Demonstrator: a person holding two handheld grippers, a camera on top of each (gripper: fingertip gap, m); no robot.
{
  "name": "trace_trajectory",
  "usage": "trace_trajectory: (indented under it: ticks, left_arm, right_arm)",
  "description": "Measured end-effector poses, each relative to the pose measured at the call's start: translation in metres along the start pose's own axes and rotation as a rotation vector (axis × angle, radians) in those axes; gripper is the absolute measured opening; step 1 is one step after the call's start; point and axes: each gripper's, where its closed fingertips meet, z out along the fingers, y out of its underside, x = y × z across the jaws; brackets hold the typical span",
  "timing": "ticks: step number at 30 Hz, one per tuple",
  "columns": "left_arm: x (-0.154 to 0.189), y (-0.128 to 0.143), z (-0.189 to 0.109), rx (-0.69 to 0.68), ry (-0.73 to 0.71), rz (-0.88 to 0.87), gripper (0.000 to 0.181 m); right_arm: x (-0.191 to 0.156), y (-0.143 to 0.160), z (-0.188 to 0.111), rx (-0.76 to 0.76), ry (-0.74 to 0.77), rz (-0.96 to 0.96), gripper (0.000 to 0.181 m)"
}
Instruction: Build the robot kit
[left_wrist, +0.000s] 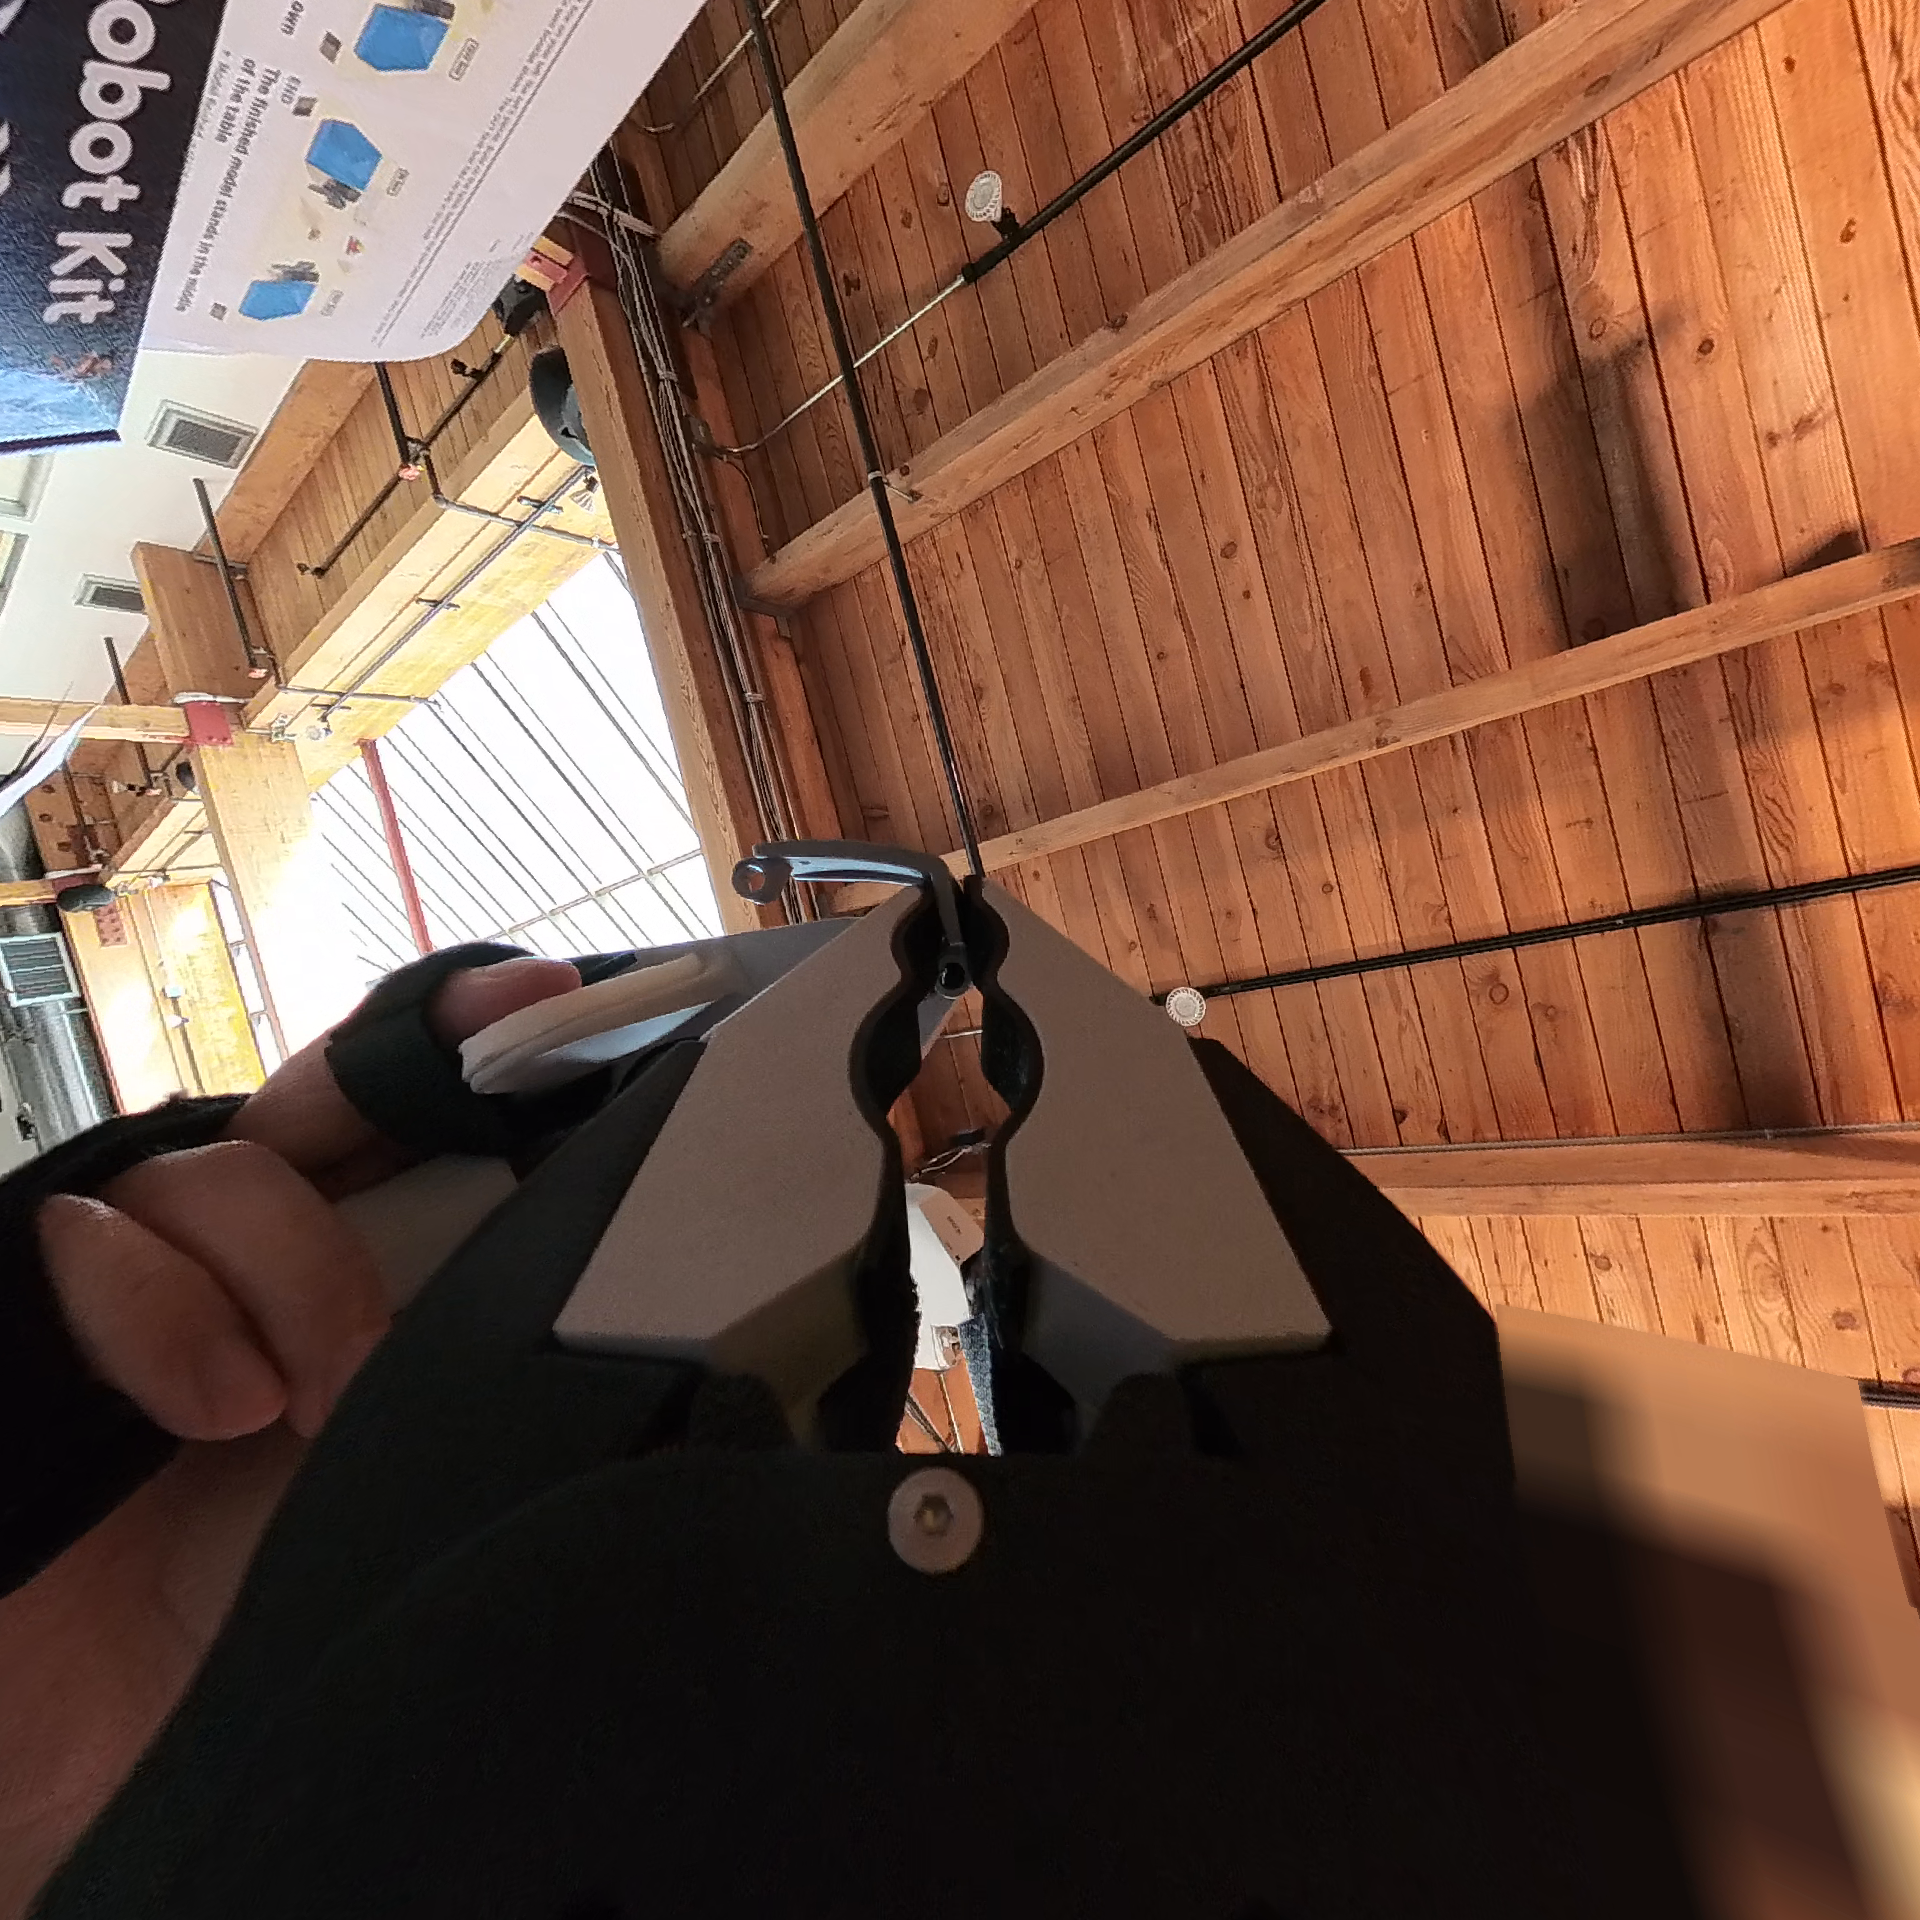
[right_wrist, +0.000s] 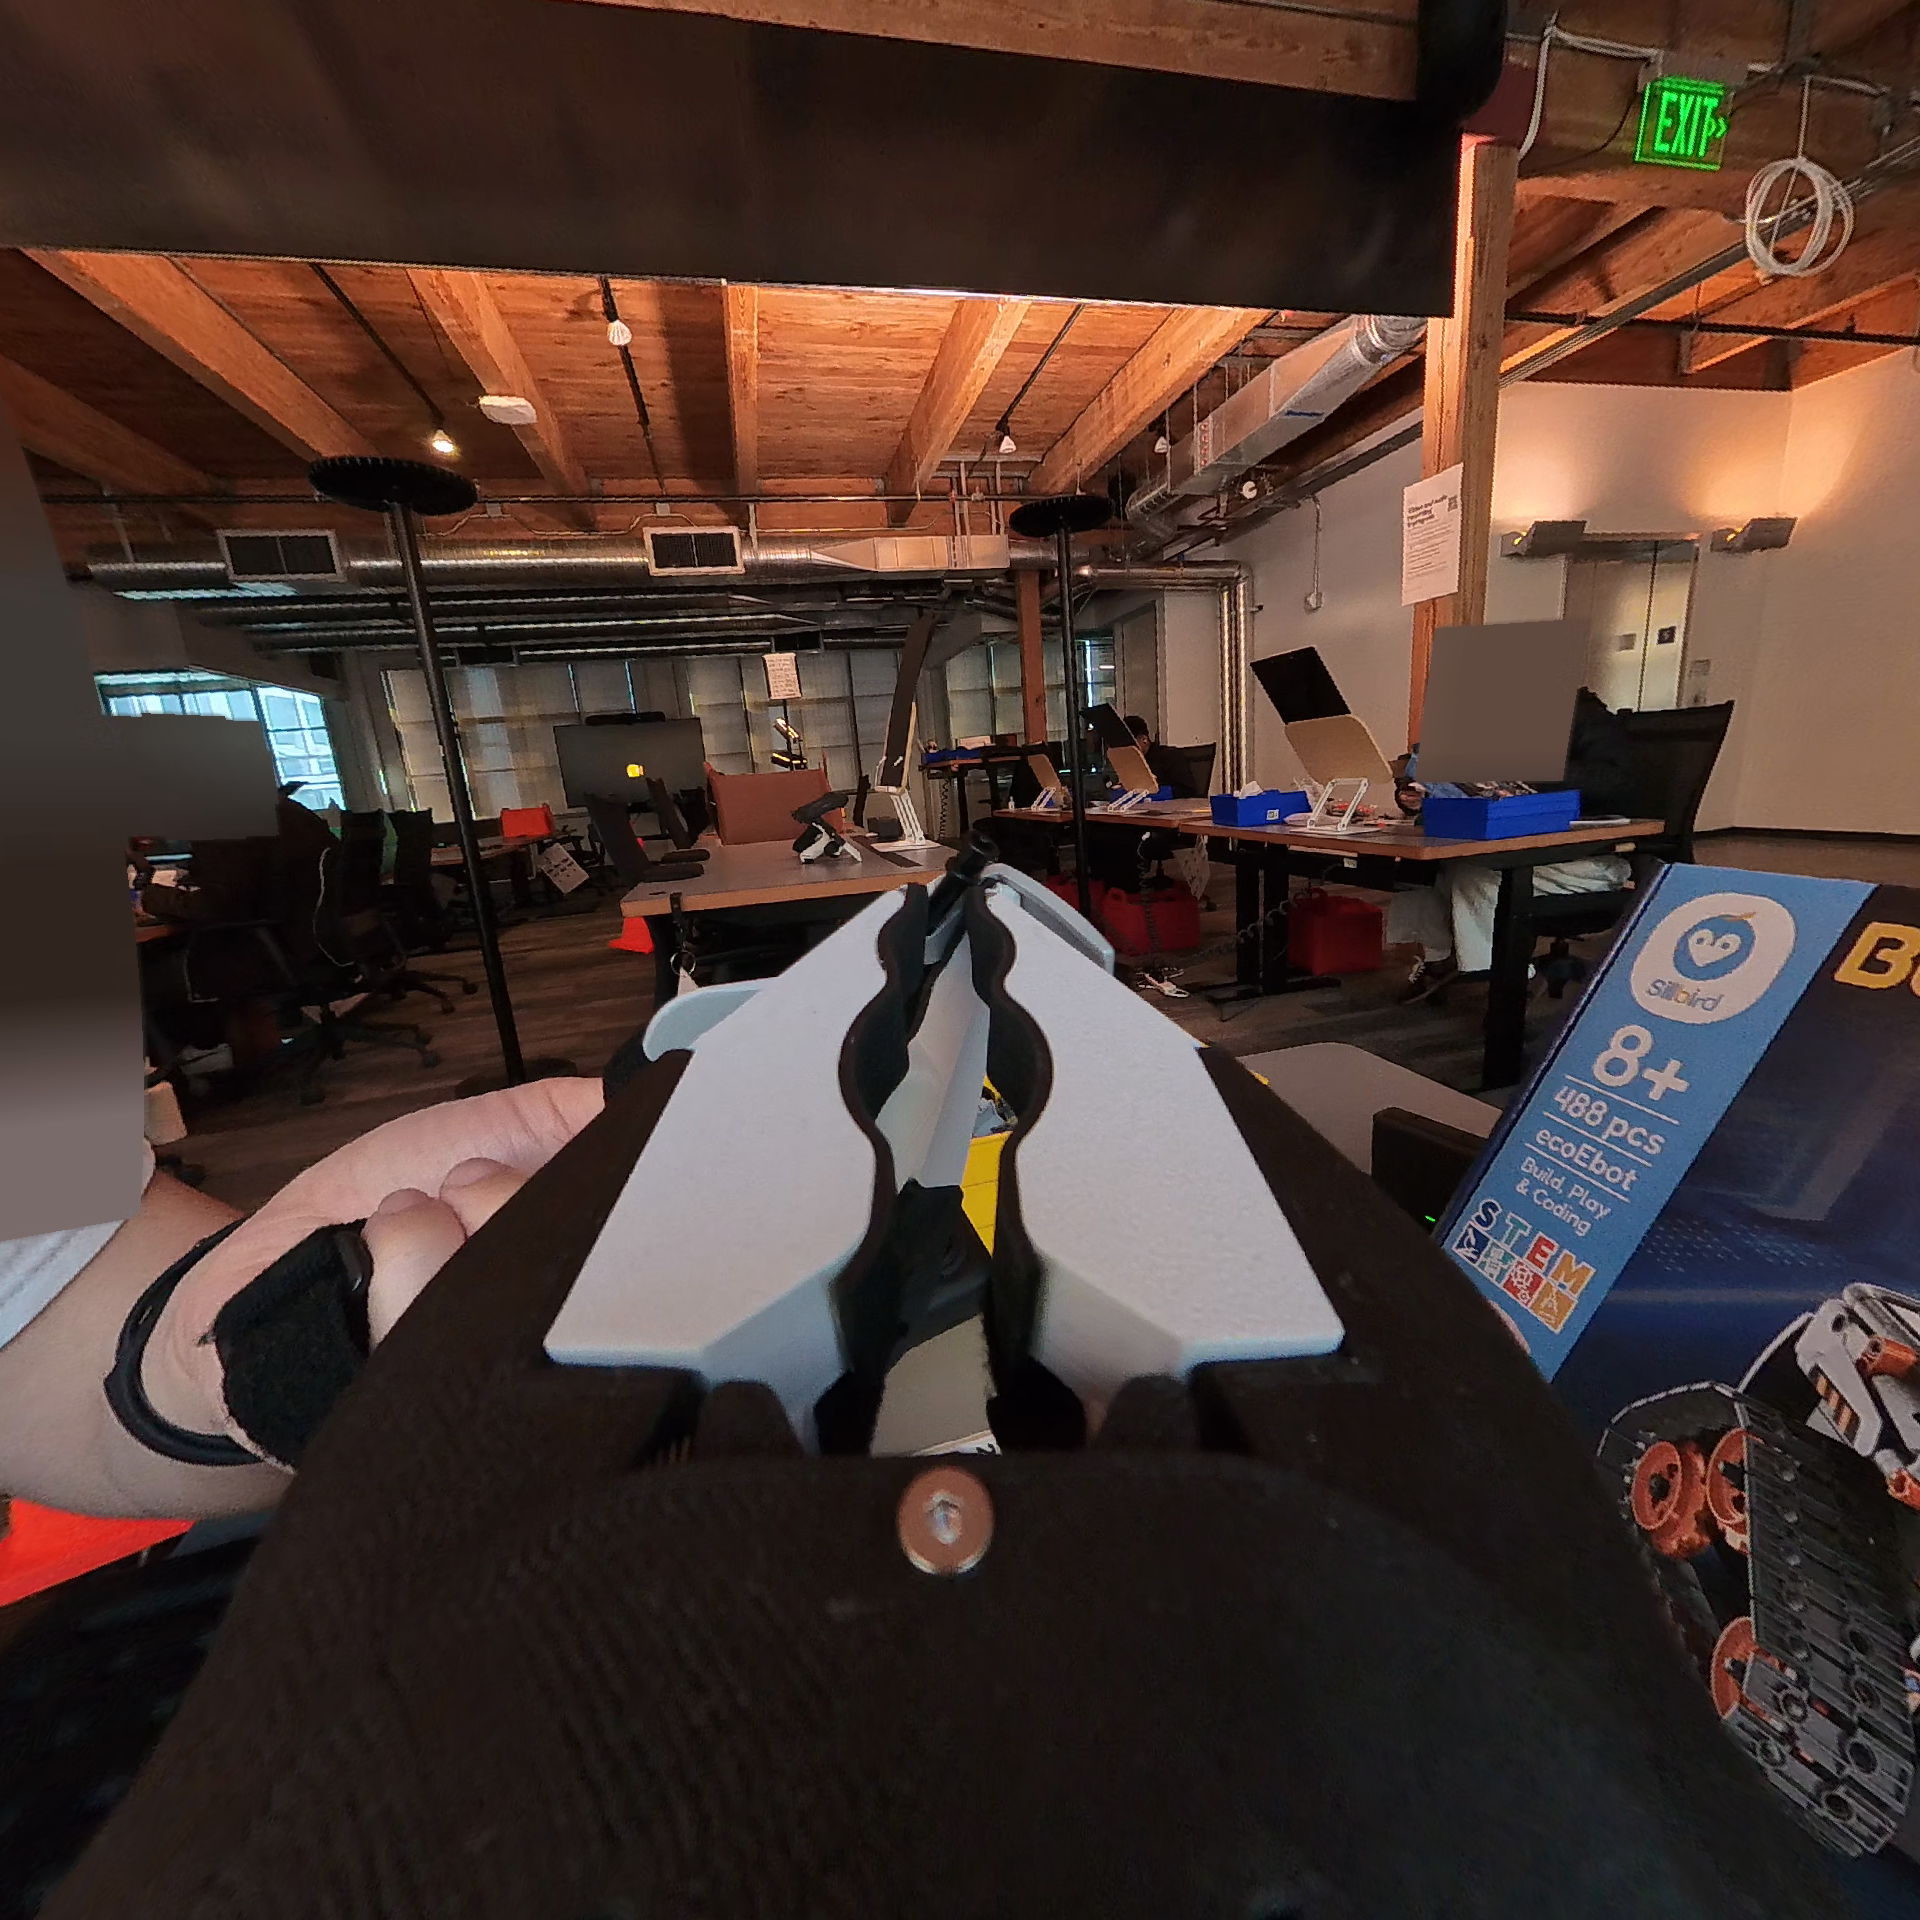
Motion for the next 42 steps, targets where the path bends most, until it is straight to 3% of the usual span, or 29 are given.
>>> trace_trajectory:
  ticks: [25,32,38,42]
  left_arm:
    - [0.002,-0.001,0.001,-0.003,0.0,-0.003,0.002]
    - [0.065,-0.022,0.014,-0.014,0.12,0.117,0.001]
    - [0.107,-0.029,0.018,-0.019,0.195,0.197,0.001]
    - [0.113,-0.031,0.018,-0.019,0.206,0.198,0.001]
  right_arm:
    - [-0.002,-0.005,0.0,-0.054,0.012,-0.029,0.0]
    - [0.023,-0.045,-0.035,-0.058,0.115,-0.103,0.007]
    - [0.039,-0.031,-0.058,-0.246,0.121,-0.051,0.011]
    - [0.029,0.026,-0.075,-0.558,0.083,-0.09,0.011]
